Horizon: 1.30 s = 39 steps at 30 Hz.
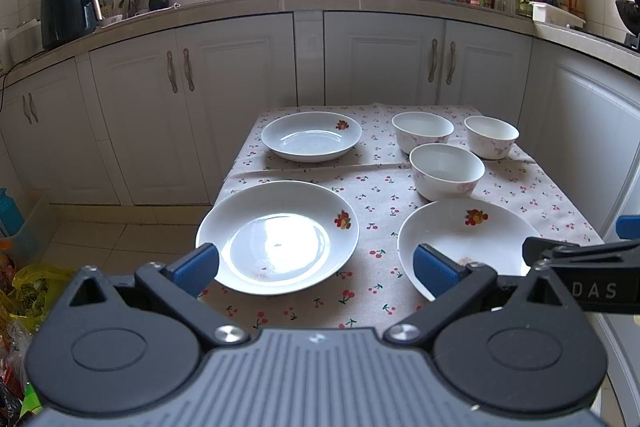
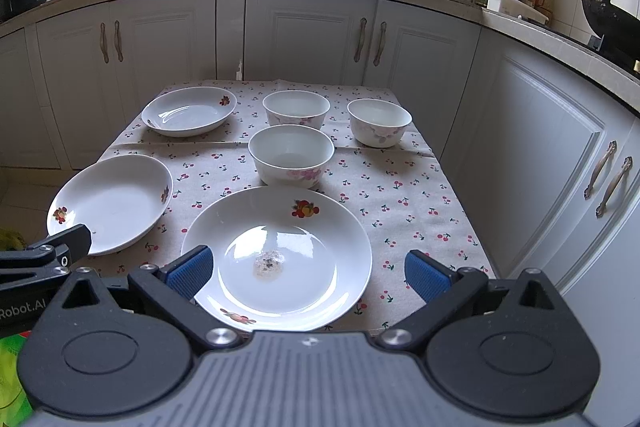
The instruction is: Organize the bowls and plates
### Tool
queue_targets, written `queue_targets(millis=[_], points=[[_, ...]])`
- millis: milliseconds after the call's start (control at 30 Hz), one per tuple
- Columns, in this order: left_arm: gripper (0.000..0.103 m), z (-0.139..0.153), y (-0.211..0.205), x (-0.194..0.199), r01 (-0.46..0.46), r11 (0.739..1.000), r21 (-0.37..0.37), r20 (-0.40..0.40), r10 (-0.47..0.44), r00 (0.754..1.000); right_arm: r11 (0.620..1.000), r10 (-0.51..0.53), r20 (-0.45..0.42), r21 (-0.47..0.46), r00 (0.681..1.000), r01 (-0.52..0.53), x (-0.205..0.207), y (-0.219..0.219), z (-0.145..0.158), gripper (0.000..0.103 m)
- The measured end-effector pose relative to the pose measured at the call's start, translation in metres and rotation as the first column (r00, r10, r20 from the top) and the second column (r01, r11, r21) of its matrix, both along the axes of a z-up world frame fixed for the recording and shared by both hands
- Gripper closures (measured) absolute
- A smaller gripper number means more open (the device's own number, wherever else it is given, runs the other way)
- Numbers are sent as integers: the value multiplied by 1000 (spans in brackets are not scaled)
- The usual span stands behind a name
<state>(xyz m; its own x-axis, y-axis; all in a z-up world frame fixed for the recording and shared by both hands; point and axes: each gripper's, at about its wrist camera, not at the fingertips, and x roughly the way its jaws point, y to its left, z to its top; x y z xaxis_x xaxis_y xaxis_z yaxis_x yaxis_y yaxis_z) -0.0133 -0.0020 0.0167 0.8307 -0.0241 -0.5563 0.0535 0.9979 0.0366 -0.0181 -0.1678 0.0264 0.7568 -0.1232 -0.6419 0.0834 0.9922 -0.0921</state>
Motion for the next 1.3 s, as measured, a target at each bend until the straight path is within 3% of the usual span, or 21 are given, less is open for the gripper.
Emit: queue_targets(millis=[1300], points=[[1, -4, 3, 6, 33, 999, -3, 1, -33, 999, 1000, 15, 19, -2, 1000, -15, 7, -1, 0, 0]])
